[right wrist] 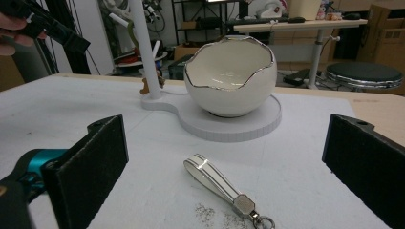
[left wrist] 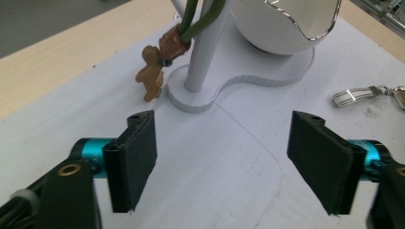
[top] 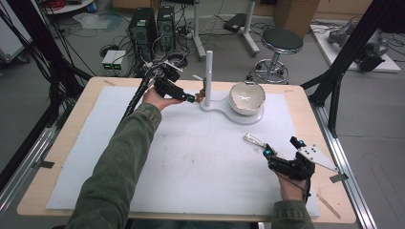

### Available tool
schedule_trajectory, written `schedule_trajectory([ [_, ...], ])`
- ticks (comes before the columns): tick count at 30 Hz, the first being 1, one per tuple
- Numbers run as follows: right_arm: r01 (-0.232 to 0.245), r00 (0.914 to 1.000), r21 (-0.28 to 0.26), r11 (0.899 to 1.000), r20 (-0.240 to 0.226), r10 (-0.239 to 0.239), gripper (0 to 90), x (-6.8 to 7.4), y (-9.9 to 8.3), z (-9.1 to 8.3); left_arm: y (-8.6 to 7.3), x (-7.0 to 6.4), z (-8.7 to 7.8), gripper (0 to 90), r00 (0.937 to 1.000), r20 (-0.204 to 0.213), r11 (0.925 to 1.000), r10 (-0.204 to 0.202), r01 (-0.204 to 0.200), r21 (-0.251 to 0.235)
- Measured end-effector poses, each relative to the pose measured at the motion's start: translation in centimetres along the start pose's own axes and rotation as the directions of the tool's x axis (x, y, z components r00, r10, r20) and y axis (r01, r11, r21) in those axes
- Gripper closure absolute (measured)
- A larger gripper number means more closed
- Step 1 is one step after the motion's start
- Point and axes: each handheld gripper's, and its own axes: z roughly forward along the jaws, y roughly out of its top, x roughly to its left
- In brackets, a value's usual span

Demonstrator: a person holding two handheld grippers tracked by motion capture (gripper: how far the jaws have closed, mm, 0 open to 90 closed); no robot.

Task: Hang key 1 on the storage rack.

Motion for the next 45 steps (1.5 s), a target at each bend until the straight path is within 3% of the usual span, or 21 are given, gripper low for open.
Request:
schedule_trajectory([
  [7, 0.003, 1.0000, -0.001, 1.000, -0.001, -0.003, 0.5, 0.0, 0.0, -0.1, -0.6, 0.1, -0.8, 1.6, 0.9982, -0.043, 0.9986, -0.042, 0.041, -0.034],
  [10, 0.000, 1.0000, 0.000, 1.000, 0.000, 0.000, 0.5, 0.0, 0.0, -0.1, -1.0, 0.0, -1.3, 1.6, 0.9969, -0.071, 0.9982, -0.033, 0.029, -0.051],
  [30, 0.003, 1.0000, -0.001, 1.000, 0.001, -0.003, 0.5, 0.0, 0.0, -0.1, -3.4, -0.6, -4.3, 1.7, 0.9910, -0.133, 0.9894, -0.005, -0.014, -0.145],
  [45, 0.001, 1.0000, 0.000, 1.000, 0.000, -0.001, 0.5, 0.1, 0.0, -0.1, -5.3, -1.8, -7.0, 1.7, 0.9837, -0.177, 0.9825, 0.031, -0.063, -0.176],
])
